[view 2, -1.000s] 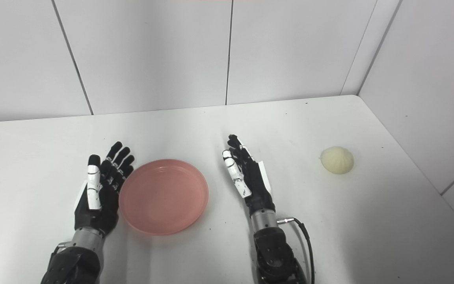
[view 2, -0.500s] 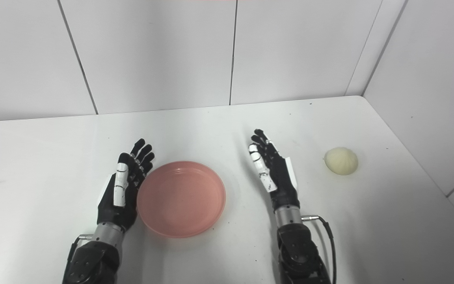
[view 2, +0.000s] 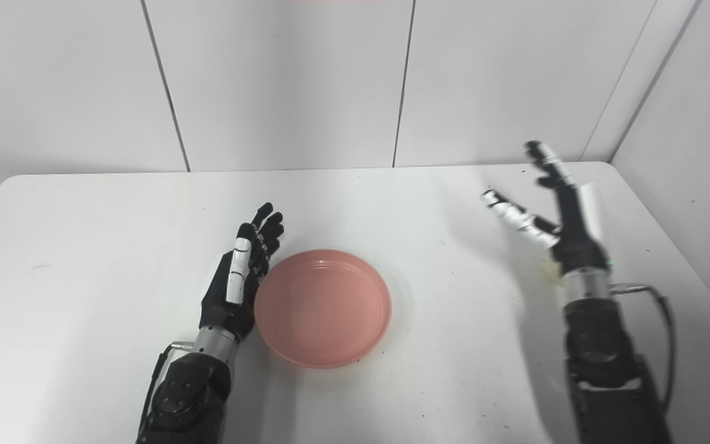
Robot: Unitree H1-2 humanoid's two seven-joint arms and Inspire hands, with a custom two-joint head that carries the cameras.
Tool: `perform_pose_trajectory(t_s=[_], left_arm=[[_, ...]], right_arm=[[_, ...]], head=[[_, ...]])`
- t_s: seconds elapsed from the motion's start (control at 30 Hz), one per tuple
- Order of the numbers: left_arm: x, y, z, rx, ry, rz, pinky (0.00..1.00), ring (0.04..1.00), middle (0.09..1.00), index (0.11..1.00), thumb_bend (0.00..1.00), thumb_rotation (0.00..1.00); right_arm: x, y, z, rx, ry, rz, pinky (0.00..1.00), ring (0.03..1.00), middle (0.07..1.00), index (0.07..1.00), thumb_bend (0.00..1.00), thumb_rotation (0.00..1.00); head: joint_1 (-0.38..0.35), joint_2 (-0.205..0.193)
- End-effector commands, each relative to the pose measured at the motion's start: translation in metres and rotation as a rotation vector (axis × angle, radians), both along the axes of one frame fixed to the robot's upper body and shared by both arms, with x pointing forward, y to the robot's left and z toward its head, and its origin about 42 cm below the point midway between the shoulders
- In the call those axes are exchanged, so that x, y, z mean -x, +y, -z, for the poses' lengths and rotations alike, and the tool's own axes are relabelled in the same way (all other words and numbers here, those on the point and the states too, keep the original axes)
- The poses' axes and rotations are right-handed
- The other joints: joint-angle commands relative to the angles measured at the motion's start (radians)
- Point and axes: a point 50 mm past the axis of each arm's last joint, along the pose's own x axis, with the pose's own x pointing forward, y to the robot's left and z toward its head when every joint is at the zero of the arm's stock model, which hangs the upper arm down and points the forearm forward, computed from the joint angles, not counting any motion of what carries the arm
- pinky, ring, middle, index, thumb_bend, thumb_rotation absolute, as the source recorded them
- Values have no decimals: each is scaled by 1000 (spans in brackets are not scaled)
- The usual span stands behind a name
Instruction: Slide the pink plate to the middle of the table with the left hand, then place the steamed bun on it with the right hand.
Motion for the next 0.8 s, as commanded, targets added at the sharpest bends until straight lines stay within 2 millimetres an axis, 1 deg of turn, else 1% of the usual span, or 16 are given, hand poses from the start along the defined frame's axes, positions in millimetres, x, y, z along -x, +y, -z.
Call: perform_pose_trajectory(t_s=[0.0,0.07,0.13,0.2,0.27,0.3,0.33,0.37,0.4,0.43,0.47,0.5,0.53,0.57,0.67,0.77], left_arm=[[5,-4,10,11,14,0,1000,969,952,926,633,1000],[4,-4,11,9,9,-8,988,952,943,918,619,1000],[4,-3,11,9,6,-14,984,949,941,916,617,1000],[4,-2,11,10,3,-18,969,941,935,911,615,1000],[3,1,11,12,9,-13,972,942,935,911,623,1000],[3,3,11,11,12,-9,985,950,940,915,627,1000],[3,5,11,10,11,-9,992,954,943,918,626,1000],[3,7,11,9,12,-9,990,953,942,919,624,1000],[4,8,11,10,11,-6,994,957,945,925,622,1000],[4,11,11,12,9,0,995,957,946,926,621,1000],[4,13,11,14,9,5,998,962,951,932,618,1000],[4,15,11,15,6,10,999,966,954,936,616,1000],[4,17,11,15,5,13,1000,968,957,938,614,1000],[5,20,11,15,4,17,1000,969,958,939,613,1000],[8,28,9,26,8,20,989,963,957,935,627,1000],[10,33,7,55,22,15,972,954,951,925,624,979]], right_arm=[[-3,-10,-21,70,-9,68,701,837,868,866,687,489],[-2,-18,-26,135,21,128,776,846,858,866,739,469],[-2,-27,-27,183,41,169,781,846,854,865,750,473],[-2,-35,-28,205,48,187,802,857,860,871,765,442],[-3,-43,-28,251,56,218,776,838,852,867,775,424],[-3,-45,-28,272,63,235,749,825,843,857,794,437],[-2,-47,-28,285,73,249,736,820,839,853,807,462],[-2,-47,-28,291,81,260,726,817,837,849,815,464],[-2,-47,-28,290,89,266,709,814,835,843,826,467],[-1,-46,-29,287,99,270,707,813,835,842,828,469],[0,-45,-30,284,105,272,701,816,839,843,831,473],[1,-40,-32,285,123,275,697,817,842,843,833,476],[3,-37,-33,285,136,278,683,822,855,850,830,453],[4,-33,-33,283,156,278,675,825,862,853,829,441],[3,-23,-25,284,206,287,746,884,908,895,812,363],[-2,-17,-15,308,238,307,780,904,916,907,798,349]], head=[[-4,-5],[-11,-10],[-25,-14],[-43,-18],[-70,-23],[-97,-29],[-97,-29],[-128,-32],[-128,-32],[-161,-35],[-161,-35],[-196,-40],[-196,-40],[-224,-52],[-270,-61],[-298,-60]])
